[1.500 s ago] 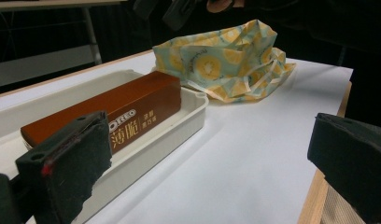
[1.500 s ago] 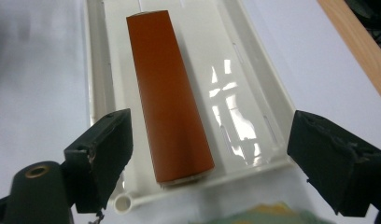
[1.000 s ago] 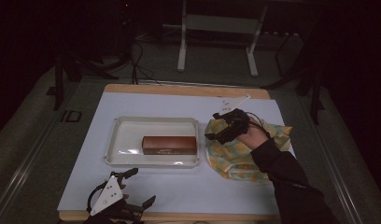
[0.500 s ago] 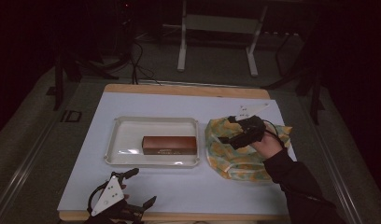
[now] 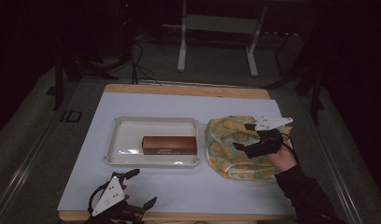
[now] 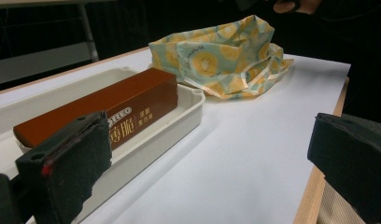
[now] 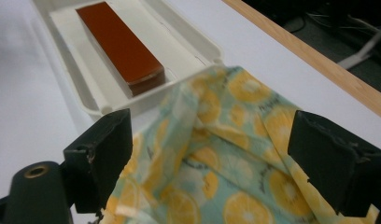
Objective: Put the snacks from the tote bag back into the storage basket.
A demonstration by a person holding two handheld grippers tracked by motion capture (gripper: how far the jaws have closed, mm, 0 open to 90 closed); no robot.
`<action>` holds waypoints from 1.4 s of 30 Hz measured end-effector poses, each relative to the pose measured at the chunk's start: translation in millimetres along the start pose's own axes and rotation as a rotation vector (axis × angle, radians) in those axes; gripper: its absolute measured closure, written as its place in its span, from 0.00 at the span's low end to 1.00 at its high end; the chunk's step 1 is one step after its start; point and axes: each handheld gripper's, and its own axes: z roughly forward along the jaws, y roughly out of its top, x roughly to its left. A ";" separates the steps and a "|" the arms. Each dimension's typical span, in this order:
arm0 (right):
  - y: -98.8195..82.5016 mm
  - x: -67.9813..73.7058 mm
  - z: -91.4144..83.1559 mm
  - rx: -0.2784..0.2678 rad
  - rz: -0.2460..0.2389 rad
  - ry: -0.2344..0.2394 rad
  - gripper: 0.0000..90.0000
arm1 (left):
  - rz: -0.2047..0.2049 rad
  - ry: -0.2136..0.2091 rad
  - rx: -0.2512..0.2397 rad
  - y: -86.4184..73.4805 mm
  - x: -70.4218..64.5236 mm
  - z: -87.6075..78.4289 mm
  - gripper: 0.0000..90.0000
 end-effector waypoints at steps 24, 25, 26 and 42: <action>-67.7 14.0 -33.4 -0.075 0.137 -0.216 0.15 | 0.007 -0.006 0.001 0.5 -0.4 0.6 0.00; -70.3 14.6 -34.5 -0.079 0.138 -0.225 0.15 | 0.006 -0.007 0.001 0.5 -0.4 0.7 0.00; -73.0 15.5 -35.6 -0.084 0.143 -0.230 0.15 | 0.007 -0.007 0.002 0.5 -0.3 0.7 0.00; -113.5 35.8 -40.3 -0.114 0.203 -0.379 0.15 | 0.014 -0.021 0.000 1.5 -1.7 1.1 0.00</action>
